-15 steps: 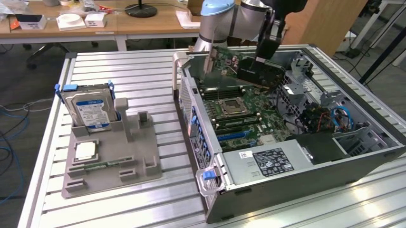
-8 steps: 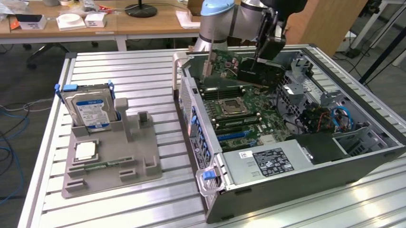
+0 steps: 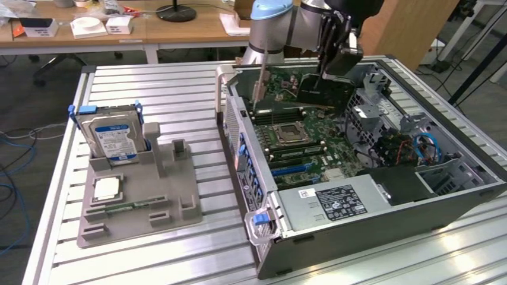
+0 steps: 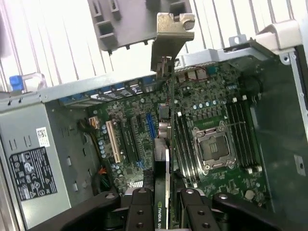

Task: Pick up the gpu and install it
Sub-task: 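Insert the gpu into the slot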

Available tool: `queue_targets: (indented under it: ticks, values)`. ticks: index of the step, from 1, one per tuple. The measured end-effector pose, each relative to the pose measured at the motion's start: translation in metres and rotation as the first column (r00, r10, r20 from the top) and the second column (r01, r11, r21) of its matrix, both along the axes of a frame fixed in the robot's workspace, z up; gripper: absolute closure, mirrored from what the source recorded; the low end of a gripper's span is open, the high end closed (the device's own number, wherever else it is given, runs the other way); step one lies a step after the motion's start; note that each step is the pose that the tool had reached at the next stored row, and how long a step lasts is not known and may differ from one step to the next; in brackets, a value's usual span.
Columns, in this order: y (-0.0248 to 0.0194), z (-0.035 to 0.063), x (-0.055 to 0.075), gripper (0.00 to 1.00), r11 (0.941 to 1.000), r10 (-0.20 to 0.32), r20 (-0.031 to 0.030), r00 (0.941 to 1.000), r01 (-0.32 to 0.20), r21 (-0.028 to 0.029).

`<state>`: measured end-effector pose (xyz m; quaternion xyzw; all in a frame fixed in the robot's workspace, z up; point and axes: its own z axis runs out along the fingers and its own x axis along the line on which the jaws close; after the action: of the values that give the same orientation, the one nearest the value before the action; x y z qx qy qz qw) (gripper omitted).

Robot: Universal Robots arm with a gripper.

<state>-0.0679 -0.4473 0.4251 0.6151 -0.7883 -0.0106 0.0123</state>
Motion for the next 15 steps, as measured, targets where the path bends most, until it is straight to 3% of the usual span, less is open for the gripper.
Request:
queue_targets:
  ticks: [4,8,15]
  values:
    - [0.0000,-0.0006,0.0000,0.74,0.9973,0.073,0.0000,0.9973,-0.073,0.0000]
    - [0.0000,-0.0009,0.0000,0.74,0.9901,0.141,-0.0001,0.9901,-0.141,-0.0002]
    - [0.0015,-0.0055,0.0087,0.74,0.9882,0.153,0.0001,0.9882,-0.153,0.0003]
